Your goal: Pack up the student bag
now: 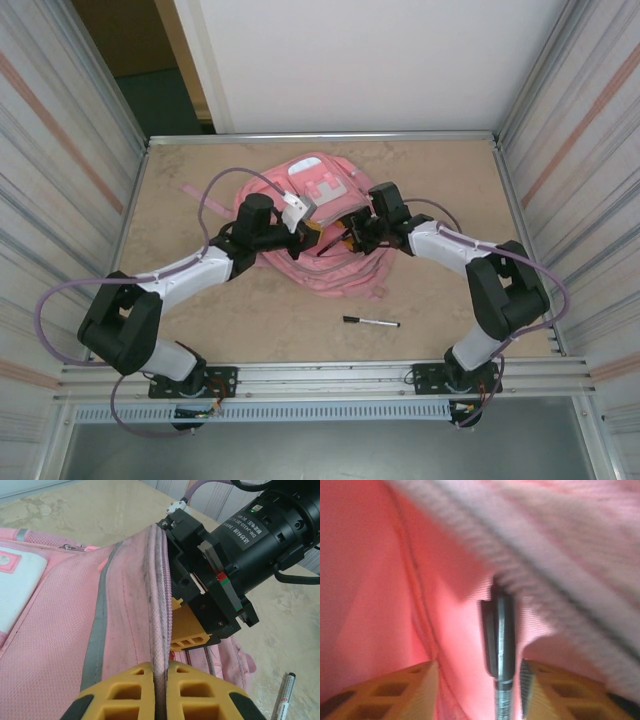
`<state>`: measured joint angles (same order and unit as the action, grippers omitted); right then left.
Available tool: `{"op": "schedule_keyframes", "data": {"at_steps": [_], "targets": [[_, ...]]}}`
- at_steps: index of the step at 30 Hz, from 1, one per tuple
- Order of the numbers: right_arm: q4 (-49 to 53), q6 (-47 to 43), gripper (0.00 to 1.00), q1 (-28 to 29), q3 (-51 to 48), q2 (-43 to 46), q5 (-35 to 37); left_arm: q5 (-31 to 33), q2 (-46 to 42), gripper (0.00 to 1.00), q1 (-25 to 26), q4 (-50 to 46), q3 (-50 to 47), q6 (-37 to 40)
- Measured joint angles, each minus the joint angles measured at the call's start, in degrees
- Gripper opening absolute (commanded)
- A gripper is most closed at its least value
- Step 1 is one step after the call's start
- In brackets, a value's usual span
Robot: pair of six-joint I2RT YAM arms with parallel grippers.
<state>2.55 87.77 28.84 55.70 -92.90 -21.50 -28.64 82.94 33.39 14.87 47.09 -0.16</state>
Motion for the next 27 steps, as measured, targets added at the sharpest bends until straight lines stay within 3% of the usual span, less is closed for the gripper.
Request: {"op": "schedule_keyframes", "data": {"at_steps": [6, 12, 16, 22, 27], "targets": [[8.94, -10.82, 0.60, -0.90, 0.00, 6.67, 0.98, 0.44, 0.00, 0.00, -0.20, 0.44, 0.00, 0.39], [21.38, -34.40, 0.65, -1.51, 0.07, 18.47, 3.45, -0.35, 0.00, 0.00, -2.32, 0.31, 0.00, 0.33], [31.04, -52.98, 0.68, -0.76, 2.47, 20.39, 3.69, -0.37, -0.02, 0.00, -3.32, 0.28, -0.02, 0.20], [44.74, -81.64, 0.72, 10.78, 7.28, 18.27, 5.46, -2.36, -0.02, 0.00, -4.09, -2.80, 1.22, -2.82], [52.57, -104.54, 0.78, 15.72, 1.16, 18.23, 2.49, -3.41, -0.02, 0.00, -4.57, -4.24, 2.29, -4.76]]}}
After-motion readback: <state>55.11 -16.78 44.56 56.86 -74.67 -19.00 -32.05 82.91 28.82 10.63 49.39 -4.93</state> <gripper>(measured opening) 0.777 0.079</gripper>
